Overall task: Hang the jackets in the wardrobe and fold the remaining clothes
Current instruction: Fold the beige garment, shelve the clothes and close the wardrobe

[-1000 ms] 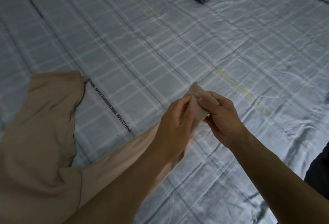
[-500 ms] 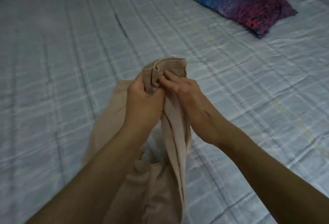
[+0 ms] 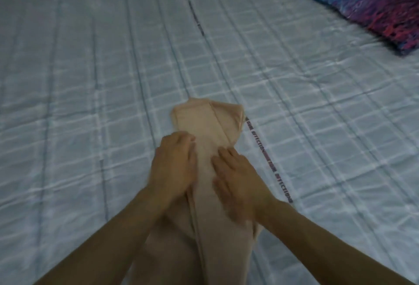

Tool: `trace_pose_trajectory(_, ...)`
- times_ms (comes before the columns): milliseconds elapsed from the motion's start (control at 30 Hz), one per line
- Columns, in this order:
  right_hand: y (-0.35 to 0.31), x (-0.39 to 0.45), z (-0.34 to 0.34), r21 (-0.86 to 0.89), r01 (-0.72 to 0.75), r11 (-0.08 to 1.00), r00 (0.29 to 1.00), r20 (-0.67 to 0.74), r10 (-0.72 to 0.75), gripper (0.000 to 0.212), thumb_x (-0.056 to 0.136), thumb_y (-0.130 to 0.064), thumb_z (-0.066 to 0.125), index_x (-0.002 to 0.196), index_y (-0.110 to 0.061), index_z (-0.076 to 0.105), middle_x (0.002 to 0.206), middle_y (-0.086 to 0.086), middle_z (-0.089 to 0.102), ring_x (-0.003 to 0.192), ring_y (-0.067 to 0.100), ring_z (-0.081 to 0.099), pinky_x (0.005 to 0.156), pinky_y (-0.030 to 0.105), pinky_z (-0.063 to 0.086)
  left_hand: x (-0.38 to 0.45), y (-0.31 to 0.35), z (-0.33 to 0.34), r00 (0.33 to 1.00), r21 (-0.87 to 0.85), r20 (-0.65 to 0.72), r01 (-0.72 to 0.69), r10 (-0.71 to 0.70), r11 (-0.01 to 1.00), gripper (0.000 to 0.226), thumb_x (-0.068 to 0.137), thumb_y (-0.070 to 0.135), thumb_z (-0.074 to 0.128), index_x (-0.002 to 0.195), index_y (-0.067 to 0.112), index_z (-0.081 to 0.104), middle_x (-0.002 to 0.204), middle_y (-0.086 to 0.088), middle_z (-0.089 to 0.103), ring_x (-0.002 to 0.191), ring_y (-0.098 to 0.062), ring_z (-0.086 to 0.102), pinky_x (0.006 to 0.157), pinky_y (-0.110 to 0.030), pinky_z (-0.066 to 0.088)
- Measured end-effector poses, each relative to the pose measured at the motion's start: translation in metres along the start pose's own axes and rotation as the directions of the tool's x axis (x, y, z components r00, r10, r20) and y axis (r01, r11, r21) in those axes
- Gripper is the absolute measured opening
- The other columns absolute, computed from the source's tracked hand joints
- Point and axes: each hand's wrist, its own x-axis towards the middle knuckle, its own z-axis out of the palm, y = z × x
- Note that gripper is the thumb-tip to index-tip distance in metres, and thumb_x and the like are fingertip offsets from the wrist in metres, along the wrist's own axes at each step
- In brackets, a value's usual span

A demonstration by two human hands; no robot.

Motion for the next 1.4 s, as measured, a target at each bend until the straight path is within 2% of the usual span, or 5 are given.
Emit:
trace_pose_trajectory(233,-0.005,-0.001,0.059,-0.166,-0.098,0.981,0.995,-0.011,0.097,0.076,0.096,-0.062,0.003,0.156,-0.019,-0.013,0.164,0.005,-0.018,0.149,0.020,-0.025,0.124,0.042,-0.005,-0.039,-0.028,0.032,0.926,0.240,0.354,-0.223,0.129,0.945,0.060,0.105,0.045,0.025,0.158,0.028,0.005,0.167,0.007,-0.003,0.153,-0.013,-0.003,0.122,-0.041,0.008)
trace_pose_trajectory(600,-0.097,-0.140,0.050,0.120,0.013,0.993,0.971,-0.237,0.016,0.020,0.088,-0.031,0.063,0.098,-0.013,0.064,0.103,0.004,0.056,0.095,0.025,0.054,0.082,0.035,0.044,-0.212,-0.060,-0.045,0.869,0.071,0.262,-0.452,0.421,0.889,0.034,0.086,0.047,0.057,0.104,0.020,0.068,0.108,-0.001,0.060,0.090,-0.021,0.058,0.076,-0.033,0.044)
trace_pose_trajectory(833,-0.132,-0.227,0.107,-0.108,-0.006,0.994,0.990,0.141,0.021,0.112,0.060,-0.070,0.070,0.147,-0.007,0.042,0.153,0.026,0.034,0.141,0.044,0.034,0.111,0.050,0.039,-0.301,-0.089,-0.042,0.719,0.103,0.555,-0.558,0.418,0.824,0.083,0.062,0.065,0.061,0.134,0.023,0.058,0.138,-0.002,0.057,0.123,-0.020,0.057,0.100,-0.034,0.049)
trace_pose_trajectory(933,-0.140,-0.234,0.123,-0.150,-0.002,0.989,0.977,0.212,0.034,0.120,0.068,-0.071,0.063,0.158,-0.019,0.004,0.162,0.022,-0.012,0.150,0.040,-0.012,0.123,0.050,0.007,-0.312,-0.087,-0.032,0.737,0.140,0.502,-0.587,0.453,0.798,0.068,0.058,0.046,0.072,0.121,0.020,0.066,0.131,-0.006,0.062,0.120,-0.026,0.061,0.103,-0.038,0.045)
trace_pose_trajectory(1400,-0.109,-0.242,0.112,-0.141,0.191,0.971,0.857,-0.459,-0.235,0.043,0.077,-0.001,0.043,0.104,-0.004,0.076,0.109,0.012,0.074,0.100,0.030,0.072,0.096,0.047,0.049,-0.375,-0.043,-0.028,0.868,0.161,0.003,-0.490,0.496,0.857,0.017,0.082,0.009,0.058,0.089,0.012,0.073,0.082,-0.004,0.068,0.068,-0.022,0.062,0.068,-0.028,0.045)
